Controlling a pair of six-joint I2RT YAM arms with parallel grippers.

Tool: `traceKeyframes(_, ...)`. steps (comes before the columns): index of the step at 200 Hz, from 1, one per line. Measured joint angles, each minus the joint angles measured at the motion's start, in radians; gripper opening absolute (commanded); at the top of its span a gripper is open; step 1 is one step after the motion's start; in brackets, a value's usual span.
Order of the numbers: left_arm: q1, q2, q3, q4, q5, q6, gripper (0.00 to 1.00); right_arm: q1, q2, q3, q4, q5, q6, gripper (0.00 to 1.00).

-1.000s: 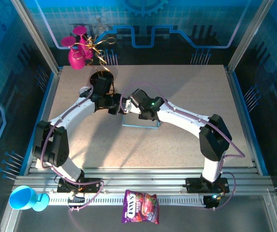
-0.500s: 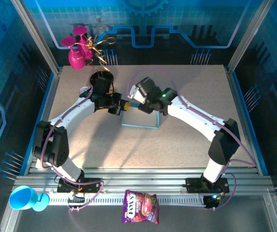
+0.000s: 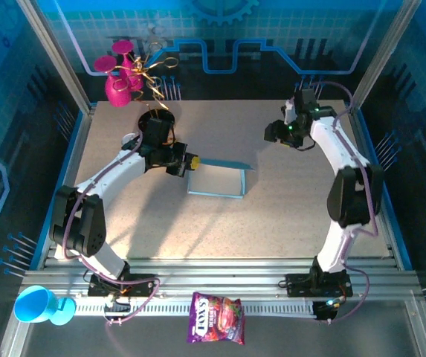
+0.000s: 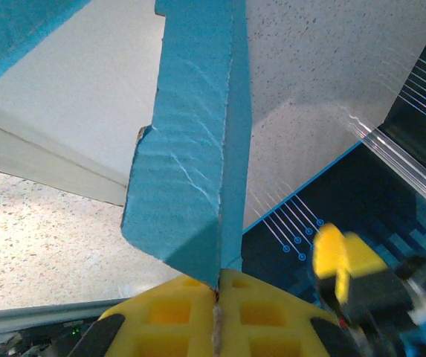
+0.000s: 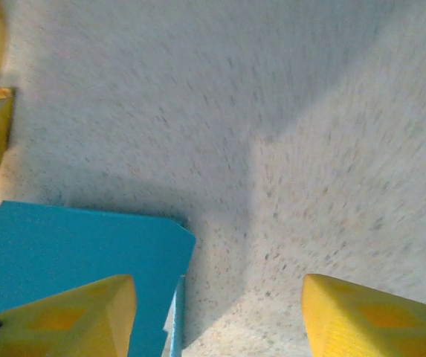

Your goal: Fold the paper box

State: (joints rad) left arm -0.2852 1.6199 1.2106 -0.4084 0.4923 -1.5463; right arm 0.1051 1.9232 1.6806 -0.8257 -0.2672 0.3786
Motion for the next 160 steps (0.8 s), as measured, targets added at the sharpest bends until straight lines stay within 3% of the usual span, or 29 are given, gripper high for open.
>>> traceKeyframes(27,0.002,0.000,0.000,0.011,0.002,0.000,0.00,0.019,0.137,0.000,-0.019,-0.137,0.086,0.60)
traceKeyframes(60,0.004,0.000,-0.002,0.026,0.003,0.000,0.00,0.047,0.184,0.024,-0.029,-0.242,0.136,0.60)
traceKeyframes(160,0.008,0.001,-0.003,0.040,0.013,0.000,0.00,0.073,0.155,-0.069,0.010,-0.356,0.192,0.57)
